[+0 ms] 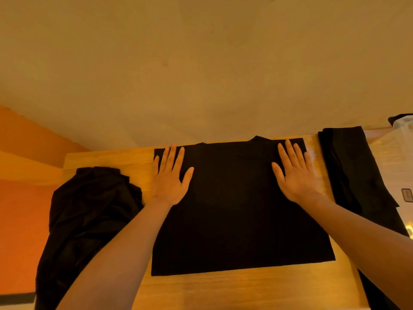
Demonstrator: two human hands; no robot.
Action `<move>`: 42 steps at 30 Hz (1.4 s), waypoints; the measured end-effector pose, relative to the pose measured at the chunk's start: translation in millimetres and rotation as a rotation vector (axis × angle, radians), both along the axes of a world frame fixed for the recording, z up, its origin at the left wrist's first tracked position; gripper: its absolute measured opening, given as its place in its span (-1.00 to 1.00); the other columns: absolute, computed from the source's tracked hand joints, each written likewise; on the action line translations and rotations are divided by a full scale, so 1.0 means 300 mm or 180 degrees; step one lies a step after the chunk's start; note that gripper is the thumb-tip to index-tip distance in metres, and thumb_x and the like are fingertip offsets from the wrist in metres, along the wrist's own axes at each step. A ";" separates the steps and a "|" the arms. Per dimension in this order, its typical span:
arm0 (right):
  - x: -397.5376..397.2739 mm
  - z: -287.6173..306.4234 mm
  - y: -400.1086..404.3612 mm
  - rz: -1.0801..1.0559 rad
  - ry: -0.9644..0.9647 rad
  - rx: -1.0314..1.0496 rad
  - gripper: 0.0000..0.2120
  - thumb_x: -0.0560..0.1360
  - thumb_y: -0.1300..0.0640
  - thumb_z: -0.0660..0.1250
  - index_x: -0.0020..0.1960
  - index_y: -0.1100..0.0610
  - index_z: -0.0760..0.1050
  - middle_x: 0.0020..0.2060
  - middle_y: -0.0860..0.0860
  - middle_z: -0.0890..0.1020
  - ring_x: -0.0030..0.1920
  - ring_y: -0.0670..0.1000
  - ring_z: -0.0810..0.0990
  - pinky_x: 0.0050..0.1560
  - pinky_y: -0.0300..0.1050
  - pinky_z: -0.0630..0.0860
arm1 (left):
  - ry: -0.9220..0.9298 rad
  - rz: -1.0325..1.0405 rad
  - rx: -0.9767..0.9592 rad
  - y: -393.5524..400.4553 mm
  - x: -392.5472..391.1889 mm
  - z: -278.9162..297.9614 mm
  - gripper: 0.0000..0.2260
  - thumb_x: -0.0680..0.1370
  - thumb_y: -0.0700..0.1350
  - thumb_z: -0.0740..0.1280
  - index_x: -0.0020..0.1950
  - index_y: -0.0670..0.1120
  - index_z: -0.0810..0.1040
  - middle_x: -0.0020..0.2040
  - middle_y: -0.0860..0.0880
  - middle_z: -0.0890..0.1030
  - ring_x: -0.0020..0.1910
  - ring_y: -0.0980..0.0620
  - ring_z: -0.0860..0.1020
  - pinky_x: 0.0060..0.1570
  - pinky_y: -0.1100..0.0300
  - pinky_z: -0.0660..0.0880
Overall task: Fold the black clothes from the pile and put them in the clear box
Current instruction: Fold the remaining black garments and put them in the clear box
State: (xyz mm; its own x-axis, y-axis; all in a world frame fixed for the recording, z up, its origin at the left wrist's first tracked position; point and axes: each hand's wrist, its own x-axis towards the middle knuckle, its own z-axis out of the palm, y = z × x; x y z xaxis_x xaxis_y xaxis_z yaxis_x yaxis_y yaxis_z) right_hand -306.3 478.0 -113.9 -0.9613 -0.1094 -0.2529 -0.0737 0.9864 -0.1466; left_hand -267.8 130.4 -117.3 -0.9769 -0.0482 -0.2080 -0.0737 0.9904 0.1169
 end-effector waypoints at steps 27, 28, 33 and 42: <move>0.733 -0.009 0.257 0.0372 0.0297 0.0059 -0.38 0.59 -0.24 -0.27 0.55 0.03 -0.15 0.55 -0.05 -0.12 0.53 -0.06 -0.26 0.49 -0.11 -0.32 | 0.0158 0.0333 -0.0338 0.160 0.855 -0.008 -0.38 0.60 0.26 -0.14 0.57 -0.06 0.07 0.57 -0.10 0.06 0.56 -0.06 -0.04 0.49 -0.12 -0.03; 0.756 -0.005 0.254 0.0421 0.0346 0.0058 -0.39 0.60 -0.23 -0.26 0.56 0.04 -0.13 0.55 -0.04 -0.11 0.54 -0.05 -0.25 0.50 -0.08 -0.29 | 0.0198 0.0299 -0.0348 0.180 0.874 0.000 -0.39 0.61 0.25 -0.13 0.56 -0.05 0.09 0.57 -0.10 0.08 0.56 -0.07 -0.02 0.48 -0.12 -0.04; 0.894 -0.001 0.191 0.0983 0.0505 -0.0103 -0.45 0.64 -0.17 -0.18 0.55 0.07 0.02 0.55 -0.01 0.03 0.55 -0.01 -0.12 0.49 0.06 -0.08 | 0.0329 -0.0273 0.0025 0.355 0.916 0.039 -0.44 0.63 0.23 -0.12 0.57 0.01 0.03 0.58 -0.03 -0.01 0.56 -0.02 -0.09 0.48 -0.09 -0.10; 0.978 -0.033 0.220 0.1219 0.0460 -0.0029 -0.43 0.64 -0.20 -0.17 0.56 0.04 0.00 0.55 -0.02 0.04 0.55 0.00 -0.05 0.47 0.06 -0.04 | -0.0026 -0.0655 -0.0009 0.411 0.950 0.009 -0.39 0.60 0.32 -0.18 0.57 0.06 -0.16 0.57 0.01 -0.21 0.53 0.01 -0.29 0.49 -0.02 -0.19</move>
State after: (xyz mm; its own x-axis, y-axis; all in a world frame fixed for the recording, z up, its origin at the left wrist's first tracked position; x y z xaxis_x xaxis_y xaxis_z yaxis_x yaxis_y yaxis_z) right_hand -13.0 544.0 -123.9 -0.8763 -0.4678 -0.1155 -0.4558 0.8825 -0.1163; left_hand 17.2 253.7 -114.6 -0.9645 0.1517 -0.2160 0.1293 0.9850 0.1143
